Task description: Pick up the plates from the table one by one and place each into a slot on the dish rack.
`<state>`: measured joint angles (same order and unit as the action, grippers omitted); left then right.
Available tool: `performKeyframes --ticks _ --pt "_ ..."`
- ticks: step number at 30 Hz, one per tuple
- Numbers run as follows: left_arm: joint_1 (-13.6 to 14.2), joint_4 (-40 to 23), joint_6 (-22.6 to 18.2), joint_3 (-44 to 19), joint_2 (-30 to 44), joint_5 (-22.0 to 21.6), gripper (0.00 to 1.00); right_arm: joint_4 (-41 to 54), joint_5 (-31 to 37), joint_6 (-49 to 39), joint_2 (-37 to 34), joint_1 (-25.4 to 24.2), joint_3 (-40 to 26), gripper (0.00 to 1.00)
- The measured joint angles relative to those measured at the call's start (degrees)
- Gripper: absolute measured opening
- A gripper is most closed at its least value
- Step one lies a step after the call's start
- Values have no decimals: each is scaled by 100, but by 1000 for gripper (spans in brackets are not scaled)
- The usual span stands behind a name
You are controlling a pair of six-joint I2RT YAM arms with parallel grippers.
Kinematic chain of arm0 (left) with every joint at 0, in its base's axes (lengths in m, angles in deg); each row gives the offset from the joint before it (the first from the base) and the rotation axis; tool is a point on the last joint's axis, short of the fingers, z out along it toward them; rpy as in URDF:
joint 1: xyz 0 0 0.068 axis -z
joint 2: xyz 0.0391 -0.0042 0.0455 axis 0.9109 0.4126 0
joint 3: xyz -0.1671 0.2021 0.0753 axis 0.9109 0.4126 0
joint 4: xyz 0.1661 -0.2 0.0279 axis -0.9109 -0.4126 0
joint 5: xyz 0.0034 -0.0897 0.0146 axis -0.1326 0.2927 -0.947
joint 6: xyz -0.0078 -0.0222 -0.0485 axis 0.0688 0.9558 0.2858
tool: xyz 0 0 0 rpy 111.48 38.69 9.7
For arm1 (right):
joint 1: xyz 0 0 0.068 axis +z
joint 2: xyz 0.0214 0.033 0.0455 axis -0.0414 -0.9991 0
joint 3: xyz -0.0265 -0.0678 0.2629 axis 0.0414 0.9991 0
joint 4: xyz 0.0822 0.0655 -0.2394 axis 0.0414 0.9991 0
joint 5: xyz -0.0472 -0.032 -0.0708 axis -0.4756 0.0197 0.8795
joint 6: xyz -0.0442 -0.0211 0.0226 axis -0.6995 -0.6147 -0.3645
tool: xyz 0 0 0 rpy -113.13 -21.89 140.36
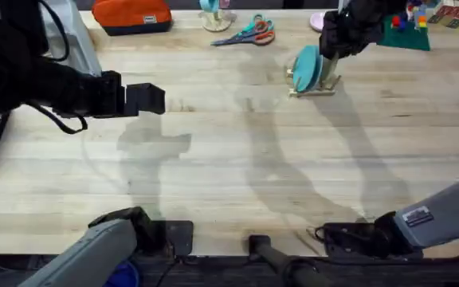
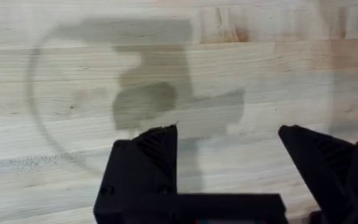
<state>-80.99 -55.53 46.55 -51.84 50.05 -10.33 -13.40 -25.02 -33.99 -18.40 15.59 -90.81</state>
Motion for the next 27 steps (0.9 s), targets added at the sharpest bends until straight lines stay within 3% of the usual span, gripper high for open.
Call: performKeyframes --ticks 17,27 --pt "0 0 0 0 0 0 995 140 -7 0 0 0 -2 143" --pt "0 0 0 0 0 0 995 192 -7 0 0 0 -2 146"
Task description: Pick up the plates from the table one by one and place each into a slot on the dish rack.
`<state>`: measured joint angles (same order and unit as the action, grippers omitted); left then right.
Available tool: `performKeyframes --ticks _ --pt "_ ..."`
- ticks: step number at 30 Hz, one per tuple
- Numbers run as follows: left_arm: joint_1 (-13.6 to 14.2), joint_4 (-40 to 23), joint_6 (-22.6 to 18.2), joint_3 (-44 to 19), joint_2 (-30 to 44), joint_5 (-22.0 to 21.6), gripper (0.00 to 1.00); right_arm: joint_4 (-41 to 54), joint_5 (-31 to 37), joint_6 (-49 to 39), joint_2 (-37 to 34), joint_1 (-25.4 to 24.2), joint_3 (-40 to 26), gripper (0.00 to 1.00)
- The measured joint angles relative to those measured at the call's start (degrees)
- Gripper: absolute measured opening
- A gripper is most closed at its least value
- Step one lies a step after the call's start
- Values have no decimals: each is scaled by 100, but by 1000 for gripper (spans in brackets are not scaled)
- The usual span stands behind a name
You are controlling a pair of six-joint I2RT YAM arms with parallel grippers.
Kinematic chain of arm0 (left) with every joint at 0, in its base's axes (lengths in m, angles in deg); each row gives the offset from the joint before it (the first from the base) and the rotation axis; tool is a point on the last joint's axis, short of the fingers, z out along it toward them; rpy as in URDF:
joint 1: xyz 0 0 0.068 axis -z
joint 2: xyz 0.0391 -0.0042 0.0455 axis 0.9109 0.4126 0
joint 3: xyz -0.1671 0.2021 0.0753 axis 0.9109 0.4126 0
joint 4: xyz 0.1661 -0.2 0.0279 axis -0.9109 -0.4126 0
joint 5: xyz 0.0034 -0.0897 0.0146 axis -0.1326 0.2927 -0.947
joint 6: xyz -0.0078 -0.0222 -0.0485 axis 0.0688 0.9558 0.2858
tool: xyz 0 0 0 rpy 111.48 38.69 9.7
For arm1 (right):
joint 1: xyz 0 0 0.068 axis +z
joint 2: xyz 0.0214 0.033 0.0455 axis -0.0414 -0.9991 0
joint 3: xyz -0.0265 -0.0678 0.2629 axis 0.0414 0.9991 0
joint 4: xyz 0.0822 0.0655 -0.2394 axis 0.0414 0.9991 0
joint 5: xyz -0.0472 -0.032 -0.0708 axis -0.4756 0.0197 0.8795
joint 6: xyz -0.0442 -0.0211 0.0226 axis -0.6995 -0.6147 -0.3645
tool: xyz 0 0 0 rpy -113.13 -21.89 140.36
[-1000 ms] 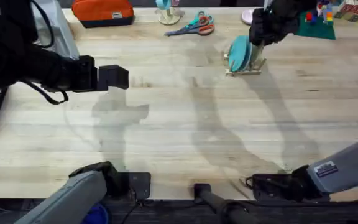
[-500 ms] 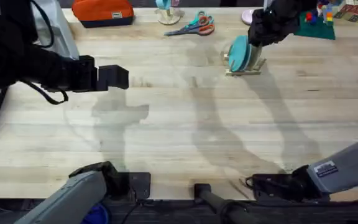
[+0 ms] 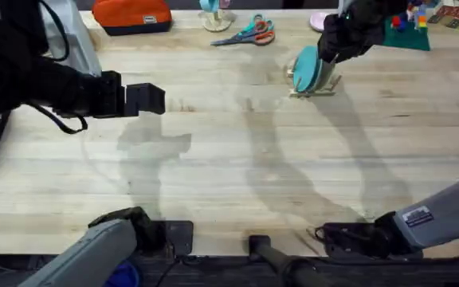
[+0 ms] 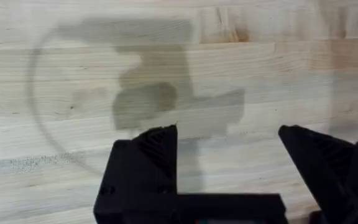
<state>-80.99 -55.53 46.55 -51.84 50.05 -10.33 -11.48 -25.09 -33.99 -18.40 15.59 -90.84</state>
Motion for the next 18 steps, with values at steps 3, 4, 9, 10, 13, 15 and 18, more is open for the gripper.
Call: performKeyframes --ticks 3,4,9,10,13,15,18 --pt "0 0 0 0 0 0 995 2 0 0 0 0 0 146" --pt "0 0 0 0 0 0 995 2 0 0 0 0 0 146" --pt "0 0 0 0 0 0 995 4 0 -2 0 0 -4 147" --pt "0 0 0 0 0 0 995 7 2 -2 0 0 -11 150" --pt "0 0 0 0 0 0 995 57 0 -24 0 0 -101 196" --pt "0 0 0 0 0 0 995 130 1 -42 2 0 -201 243" --pt "0 0 0 0 0 0 995 377 1 -54 2 0 -382 345"
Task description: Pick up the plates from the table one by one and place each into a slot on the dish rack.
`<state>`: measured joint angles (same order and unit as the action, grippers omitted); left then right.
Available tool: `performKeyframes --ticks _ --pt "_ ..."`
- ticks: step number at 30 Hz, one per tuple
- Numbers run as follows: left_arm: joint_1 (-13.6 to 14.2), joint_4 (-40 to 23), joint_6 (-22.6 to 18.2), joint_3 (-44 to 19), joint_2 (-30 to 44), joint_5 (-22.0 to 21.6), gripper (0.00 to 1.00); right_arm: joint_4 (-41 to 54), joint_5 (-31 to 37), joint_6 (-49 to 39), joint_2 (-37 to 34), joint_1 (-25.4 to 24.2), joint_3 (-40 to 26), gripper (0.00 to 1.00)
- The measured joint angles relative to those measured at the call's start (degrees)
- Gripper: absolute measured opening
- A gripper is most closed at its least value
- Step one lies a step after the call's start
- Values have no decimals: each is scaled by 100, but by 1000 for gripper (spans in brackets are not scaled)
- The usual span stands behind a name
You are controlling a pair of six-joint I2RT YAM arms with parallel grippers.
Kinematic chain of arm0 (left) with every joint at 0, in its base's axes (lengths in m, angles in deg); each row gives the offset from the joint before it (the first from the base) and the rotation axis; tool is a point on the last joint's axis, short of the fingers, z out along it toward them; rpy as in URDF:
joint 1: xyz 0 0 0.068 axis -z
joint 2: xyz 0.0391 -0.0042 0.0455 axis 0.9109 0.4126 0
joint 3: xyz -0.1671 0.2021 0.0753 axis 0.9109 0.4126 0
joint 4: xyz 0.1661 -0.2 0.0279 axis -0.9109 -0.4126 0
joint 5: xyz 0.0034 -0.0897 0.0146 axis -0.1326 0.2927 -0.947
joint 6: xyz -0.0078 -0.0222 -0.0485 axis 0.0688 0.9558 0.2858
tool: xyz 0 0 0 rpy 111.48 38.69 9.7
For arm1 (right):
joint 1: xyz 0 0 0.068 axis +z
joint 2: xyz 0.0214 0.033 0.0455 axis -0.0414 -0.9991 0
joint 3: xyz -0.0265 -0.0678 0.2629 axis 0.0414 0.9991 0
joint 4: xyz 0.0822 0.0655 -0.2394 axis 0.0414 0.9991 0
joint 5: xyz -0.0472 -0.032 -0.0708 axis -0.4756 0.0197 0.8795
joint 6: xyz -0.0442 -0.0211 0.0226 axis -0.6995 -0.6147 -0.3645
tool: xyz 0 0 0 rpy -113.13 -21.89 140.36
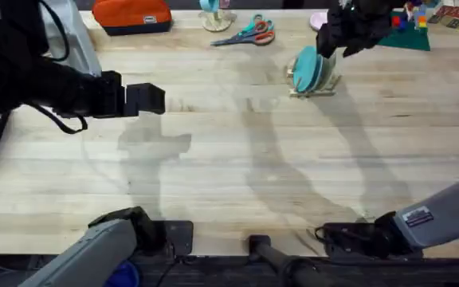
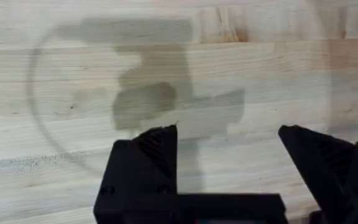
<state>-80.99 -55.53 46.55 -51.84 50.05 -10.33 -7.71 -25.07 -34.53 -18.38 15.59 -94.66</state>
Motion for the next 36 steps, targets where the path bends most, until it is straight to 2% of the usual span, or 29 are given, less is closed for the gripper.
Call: performKeyframes --ticks 5,10,22,25,28,36 --pt "0 0 0 0 0 0 995 522 -1 -57 119 11 -252 590" --pt "0 0 0 0 0 0 995 735 -3 -81 551 46 -385 710" --pt "0 0 0 0 0 0 995 1260 -6 -255 1818 239 -426 750" --pt "0 0 0 0 0 0 995 1396 -13 -277 2114 294 -429 832" --pt "0 0 0 0 0 0 995 1561 -23 -292 2396 353 -431 980" --pt "0 0 0 0 0 0 995 2261 -25 -289 3018 404 -433 991"
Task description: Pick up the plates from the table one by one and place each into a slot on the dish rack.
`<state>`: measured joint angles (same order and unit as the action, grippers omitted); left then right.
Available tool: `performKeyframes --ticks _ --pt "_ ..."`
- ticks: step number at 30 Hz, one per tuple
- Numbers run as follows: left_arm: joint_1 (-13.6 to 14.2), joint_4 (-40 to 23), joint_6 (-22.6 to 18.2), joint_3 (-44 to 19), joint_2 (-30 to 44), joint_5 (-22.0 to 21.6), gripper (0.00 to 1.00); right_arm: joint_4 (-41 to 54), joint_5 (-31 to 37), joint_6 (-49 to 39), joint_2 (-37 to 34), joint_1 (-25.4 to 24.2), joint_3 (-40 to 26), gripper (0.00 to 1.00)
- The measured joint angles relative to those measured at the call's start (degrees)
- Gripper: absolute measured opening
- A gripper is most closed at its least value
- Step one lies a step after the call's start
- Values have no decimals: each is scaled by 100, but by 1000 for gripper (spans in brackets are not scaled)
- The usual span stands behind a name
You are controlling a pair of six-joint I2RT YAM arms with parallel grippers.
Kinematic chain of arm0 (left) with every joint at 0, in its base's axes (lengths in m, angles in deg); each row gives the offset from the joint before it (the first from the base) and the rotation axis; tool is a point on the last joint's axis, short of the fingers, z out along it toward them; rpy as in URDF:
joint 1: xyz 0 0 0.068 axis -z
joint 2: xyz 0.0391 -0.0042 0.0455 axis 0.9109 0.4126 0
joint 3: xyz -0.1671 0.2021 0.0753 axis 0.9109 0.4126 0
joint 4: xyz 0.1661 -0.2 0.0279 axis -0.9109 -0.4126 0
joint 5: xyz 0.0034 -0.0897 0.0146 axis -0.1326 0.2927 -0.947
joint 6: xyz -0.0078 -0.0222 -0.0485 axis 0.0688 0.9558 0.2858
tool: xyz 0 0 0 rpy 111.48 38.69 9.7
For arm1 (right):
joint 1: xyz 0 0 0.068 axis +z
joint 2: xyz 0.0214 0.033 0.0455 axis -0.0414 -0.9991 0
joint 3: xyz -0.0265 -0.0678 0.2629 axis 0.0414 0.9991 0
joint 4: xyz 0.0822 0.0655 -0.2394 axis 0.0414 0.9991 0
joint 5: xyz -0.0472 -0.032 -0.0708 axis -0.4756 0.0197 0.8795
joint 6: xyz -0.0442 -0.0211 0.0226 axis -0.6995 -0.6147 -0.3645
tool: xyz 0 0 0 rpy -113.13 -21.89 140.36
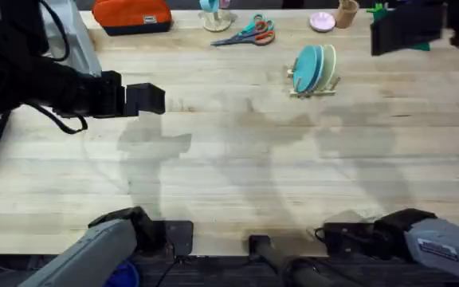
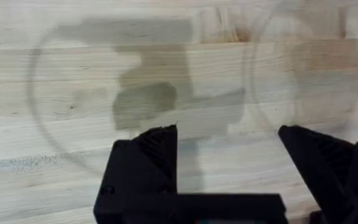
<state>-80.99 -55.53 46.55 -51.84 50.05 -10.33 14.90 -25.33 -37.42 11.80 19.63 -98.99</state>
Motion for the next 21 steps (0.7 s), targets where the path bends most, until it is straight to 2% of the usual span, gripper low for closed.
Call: performKeyframes --ticks 10,21 --pt "0 0 0 0 0 0 995 184 0 0 994 0 87 995" --pt "0 0 0 0 0 0 995 122 -2 0 2554 0 1344 993"
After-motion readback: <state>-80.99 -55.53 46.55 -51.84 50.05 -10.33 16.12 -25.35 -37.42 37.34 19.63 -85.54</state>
